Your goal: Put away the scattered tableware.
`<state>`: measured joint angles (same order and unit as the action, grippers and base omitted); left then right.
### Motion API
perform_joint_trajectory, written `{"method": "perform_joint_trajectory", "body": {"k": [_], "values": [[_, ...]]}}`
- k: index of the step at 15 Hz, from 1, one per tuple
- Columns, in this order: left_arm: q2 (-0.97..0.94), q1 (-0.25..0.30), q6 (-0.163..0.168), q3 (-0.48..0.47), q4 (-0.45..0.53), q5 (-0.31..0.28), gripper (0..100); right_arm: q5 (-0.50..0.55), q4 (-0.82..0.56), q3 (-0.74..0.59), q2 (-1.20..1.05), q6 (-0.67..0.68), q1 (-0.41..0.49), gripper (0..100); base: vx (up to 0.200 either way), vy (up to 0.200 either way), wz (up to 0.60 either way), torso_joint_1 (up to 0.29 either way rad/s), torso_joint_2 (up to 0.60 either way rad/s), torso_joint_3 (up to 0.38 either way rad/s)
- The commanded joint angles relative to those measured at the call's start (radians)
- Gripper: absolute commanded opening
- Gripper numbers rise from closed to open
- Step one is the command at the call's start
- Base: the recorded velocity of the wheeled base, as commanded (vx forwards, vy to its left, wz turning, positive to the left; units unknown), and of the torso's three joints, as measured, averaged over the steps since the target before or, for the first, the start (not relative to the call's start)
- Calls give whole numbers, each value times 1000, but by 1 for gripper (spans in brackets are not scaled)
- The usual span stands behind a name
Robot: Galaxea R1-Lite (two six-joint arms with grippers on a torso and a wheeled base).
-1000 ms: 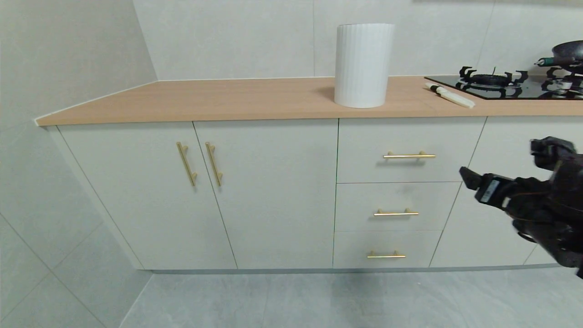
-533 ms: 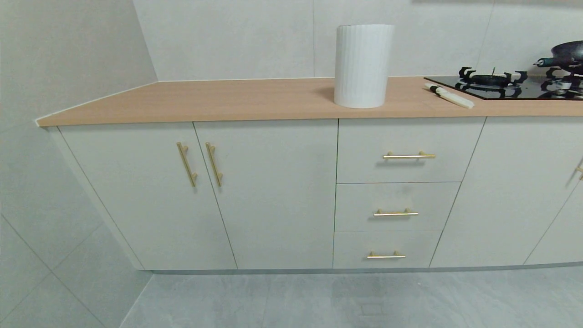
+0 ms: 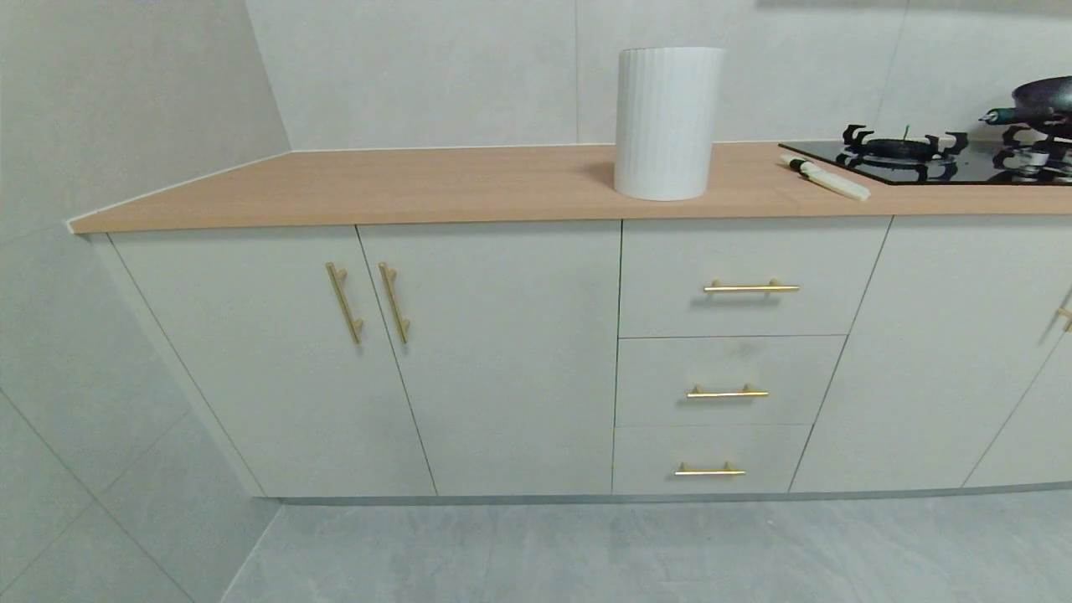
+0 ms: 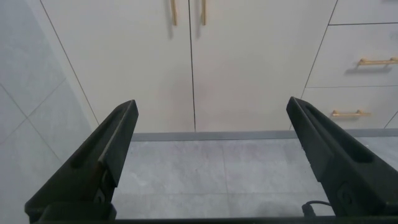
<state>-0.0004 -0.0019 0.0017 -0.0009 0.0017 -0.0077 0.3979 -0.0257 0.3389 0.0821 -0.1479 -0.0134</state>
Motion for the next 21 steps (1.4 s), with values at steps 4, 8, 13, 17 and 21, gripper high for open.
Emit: {"method": "perform_joint_trajectory", "body": {"k": [4, 8, 13, 17, 21], "values": [[0, 0, 0, -1, 0, 0, 100, -113, 49, -251, -82, 39, 13, 100, 0, 0, 0, 0, 0, 0], [0, 0, 0, 1, 0, 0, 100, -353, 55, -339, -82, 128, 13, 100, 0, 0, 0, 0, 0, 0], [0, 0, 0, -1, -2, 0, 100, -393, 23, -339, -82, 129, 13, 100, 0, 0, 0, 0, 0, 0], [0, 0, 0, -1, 0, 0, 100, -390, 23, -339, -82, 156, 13, 100, 0, 0, 0, 0, 0, 0], [0, 0, 0, -1, 0, 0, 100, -390, 23, -339, -82, 152, 13, 100, 0, 0, 0, 0, 0, 0]]}}
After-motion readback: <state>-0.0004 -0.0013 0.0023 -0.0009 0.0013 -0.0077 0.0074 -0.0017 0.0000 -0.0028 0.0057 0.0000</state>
